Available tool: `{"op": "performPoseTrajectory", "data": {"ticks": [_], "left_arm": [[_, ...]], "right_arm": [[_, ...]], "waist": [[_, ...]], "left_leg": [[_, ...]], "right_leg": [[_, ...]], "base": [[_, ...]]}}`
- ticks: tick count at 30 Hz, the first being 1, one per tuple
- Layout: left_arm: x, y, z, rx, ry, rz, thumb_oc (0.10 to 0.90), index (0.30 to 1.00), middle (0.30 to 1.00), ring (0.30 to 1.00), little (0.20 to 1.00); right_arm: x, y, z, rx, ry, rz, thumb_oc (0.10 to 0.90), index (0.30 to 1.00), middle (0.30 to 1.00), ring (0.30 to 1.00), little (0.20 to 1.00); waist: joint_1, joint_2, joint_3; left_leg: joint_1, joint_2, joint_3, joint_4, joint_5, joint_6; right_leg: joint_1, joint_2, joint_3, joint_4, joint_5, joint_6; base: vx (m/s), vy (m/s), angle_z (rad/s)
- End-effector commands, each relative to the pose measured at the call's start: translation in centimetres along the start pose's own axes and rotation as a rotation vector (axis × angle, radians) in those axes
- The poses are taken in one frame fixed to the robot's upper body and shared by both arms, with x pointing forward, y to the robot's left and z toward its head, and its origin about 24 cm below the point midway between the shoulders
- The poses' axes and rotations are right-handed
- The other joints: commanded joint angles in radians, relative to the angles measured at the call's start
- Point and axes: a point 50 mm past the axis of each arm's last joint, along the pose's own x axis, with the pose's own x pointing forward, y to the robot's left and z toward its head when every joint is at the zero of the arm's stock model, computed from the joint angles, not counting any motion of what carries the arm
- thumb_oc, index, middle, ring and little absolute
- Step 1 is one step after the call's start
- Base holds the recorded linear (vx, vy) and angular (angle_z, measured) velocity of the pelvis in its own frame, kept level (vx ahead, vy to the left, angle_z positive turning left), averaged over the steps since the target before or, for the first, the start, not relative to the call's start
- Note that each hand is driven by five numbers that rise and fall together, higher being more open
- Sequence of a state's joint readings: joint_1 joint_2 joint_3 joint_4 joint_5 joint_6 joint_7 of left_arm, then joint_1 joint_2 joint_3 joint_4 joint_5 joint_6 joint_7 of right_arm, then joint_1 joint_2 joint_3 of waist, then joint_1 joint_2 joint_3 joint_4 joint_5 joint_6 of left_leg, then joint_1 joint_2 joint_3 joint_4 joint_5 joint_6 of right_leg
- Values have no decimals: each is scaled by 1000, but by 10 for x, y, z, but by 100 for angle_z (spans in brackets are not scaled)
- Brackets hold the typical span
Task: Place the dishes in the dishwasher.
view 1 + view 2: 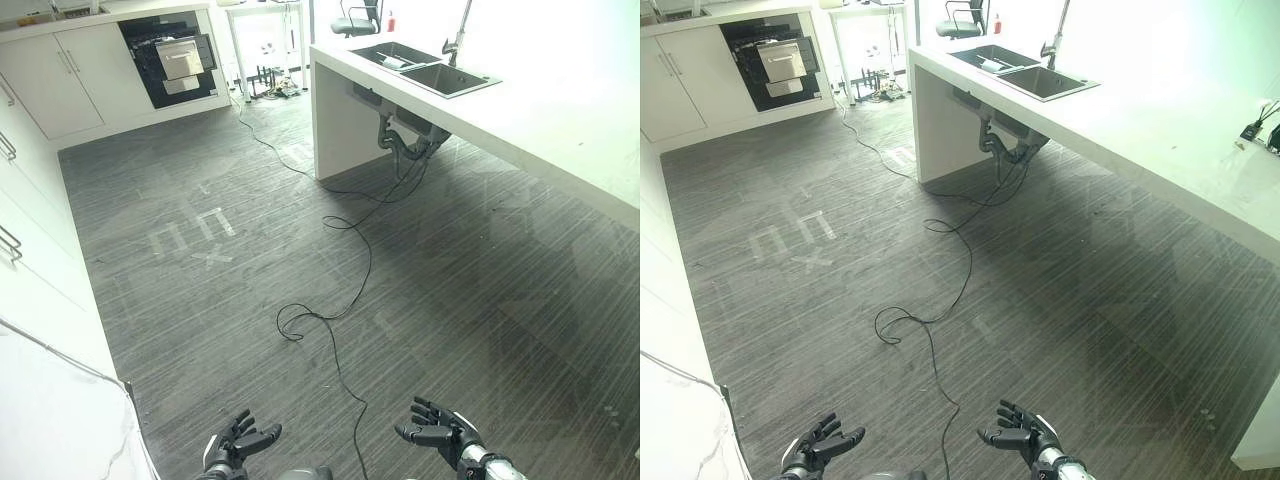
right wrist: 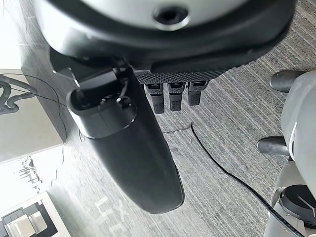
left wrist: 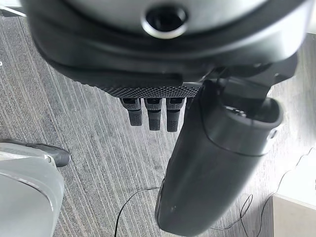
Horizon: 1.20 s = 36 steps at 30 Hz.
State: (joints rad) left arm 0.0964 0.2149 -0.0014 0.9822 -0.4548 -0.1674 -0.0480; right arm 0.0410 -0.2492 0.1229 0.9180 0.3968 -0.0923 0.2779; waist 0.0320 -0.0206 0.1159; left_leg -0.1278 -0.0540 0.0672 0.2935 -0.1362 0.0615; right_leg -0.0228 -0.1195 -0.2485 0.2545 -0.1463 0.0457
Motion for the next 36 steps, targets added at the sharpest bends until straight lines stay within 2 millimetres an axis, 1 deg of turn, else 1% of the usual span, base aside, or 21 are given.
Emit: {"op": "performPoseTrajectory", "data": {"ticks": [1, 8, 18, 22, 31, 36], "left_arm": [[7, -14, 33, 76, -164, -73, 800, 900, 900, 900, 900], [6, -12, 31, 32, -179, -92, 800, 900, 900, 900, 900], [5, -10, 31, 6, -197, -80, 800, 900, 900, 900, 900], [3, -9, 30, -14, -203, -72, 800, 900, 900, 900, 900], [2, -2, 31, -55, -206, -43, 800, 900, 900, 900, 900], [2, 0, 36, -96, -228, -27, 800, 900, 900, 900, 900]], "right_arm": [[-4, -19, 34, 2, -184, -36, 800, 900, 900, 900, 900], [-11, -26, 23, -3, -199, -53, 800, 900, 900, 900, 900], [-12, -24, 24, -14, -217, -52, 800, 900, 900, 900, 900], [-9, -17, 28, -37, -218, -32, 800, 900, 900, 900, 900], [-7, -15, 40, -39, -250, -30, 800, 900, 900, 900, 900], [-6, -10, 47, -55, -267, -20, 800, 900, 900, 900, 900]], "waist": [[19, 17, -34], [23, 17, -35], [24, 13, -34], [19, 4, -34], [14, -4, -32], [9, -10, -27]], "left_leg": [[45, 74, 29, 7, -100, -94], [33, 64, 8, 7, -92, -94], [27, 58, -8, 7, -89, -95], [32, 63, 7, 7, -97, -93], [37, 73, 29, 7, -101, -92], [45, 80, 37, 7, -105, -92]], "right_leg": [[-22, -3, -35, 45, -61, 34], [-23, 2, -45, 45, -64, 31], [-25, 9, -39, 45, -66, 32], [-28, 11, -28, 45, -62, 30], [-29, 8, -30, 45, -61, 28], [-31, 15, -27, 45, -64, 21]], "base": [[18, -8, 9], [13, -2, 11], [4, -1, 3], [0, 0, 0], [8, -5, -2], [21, -51, 0]]}}
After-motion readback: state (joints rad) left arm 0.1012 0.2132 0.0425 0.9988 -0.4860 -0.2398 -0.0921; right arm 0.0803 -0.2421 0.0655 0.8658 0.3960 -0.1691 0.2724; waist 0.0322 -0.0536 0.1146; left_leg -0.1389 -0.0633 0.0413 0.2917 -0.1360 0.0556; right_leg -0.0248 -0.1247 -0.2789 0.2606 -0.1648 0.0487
